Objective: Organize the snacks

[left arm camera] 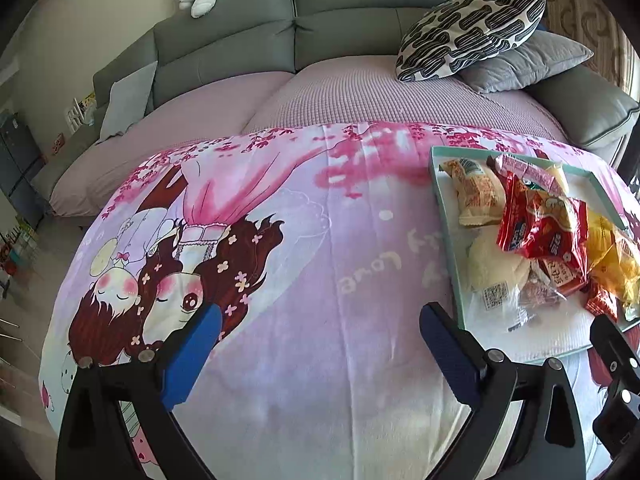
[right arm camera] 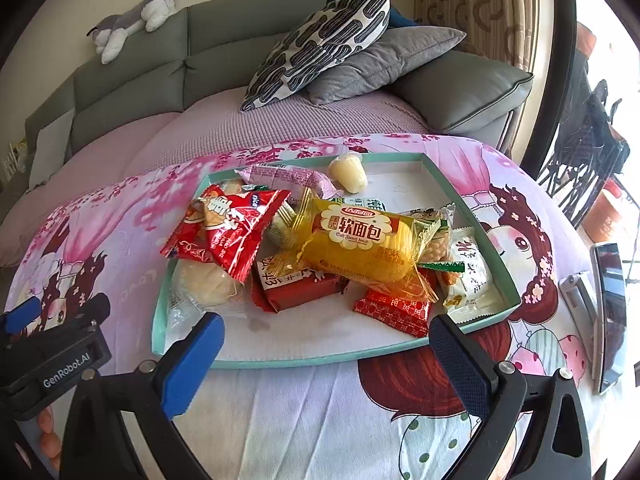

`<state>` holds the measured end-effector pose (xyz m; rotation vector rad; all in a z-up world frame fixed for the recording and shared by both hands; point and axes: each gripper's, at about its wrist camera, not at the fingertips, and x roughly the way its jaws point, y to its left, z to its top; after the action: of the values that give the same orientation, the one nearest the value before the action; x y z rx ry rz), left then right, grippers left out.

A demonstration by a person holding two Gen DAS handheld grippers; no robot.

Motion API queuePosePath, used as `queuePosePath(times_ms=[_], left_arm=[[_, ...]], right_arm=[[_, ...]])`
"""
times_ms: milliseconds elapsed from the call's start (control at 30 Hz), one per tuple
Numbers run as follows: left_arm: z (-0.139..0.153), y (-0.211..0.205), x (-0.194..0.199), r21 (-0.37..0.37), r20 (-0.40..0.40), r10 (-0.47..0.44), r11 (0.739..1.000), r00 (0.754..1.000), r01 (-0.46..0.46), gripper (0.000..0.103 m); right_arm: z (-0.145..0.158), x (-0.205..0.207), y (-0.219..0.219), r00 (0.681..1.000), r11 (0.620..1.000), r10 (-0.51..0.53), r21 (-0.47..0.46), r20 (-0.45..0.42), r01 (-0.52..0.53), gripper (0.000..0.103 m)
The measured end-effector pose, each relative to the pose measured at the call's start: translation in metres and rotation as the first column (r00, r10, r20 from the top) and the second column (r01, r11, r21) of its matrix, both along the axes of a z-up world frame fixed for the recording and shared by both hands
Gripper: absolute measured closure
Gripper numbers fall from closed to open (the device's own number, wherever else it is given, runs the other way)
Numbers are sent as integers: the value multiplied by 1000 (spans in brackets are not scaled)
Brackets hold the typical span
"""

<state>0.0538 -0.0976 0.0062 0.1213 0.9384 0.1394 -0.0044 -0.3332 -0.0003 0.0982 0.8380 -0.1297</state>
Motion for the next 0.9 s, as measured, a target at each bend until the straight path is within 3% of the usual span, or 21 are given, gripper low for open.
queuePosePath(times_ms=[433, 900], left_arm=[[-13, 18, -27, 2, -40, 2, 1000, 999, -2, 4], [-13, 34, -23, -68, -38, 24, 997, 999, -27, 4]], right_arm=[[-3, -18, 17, 999, 999, 42, -12, -7, -42, 0], [-8, -14, 20, 998, 998, 49, -35, -25, -50, 0]])
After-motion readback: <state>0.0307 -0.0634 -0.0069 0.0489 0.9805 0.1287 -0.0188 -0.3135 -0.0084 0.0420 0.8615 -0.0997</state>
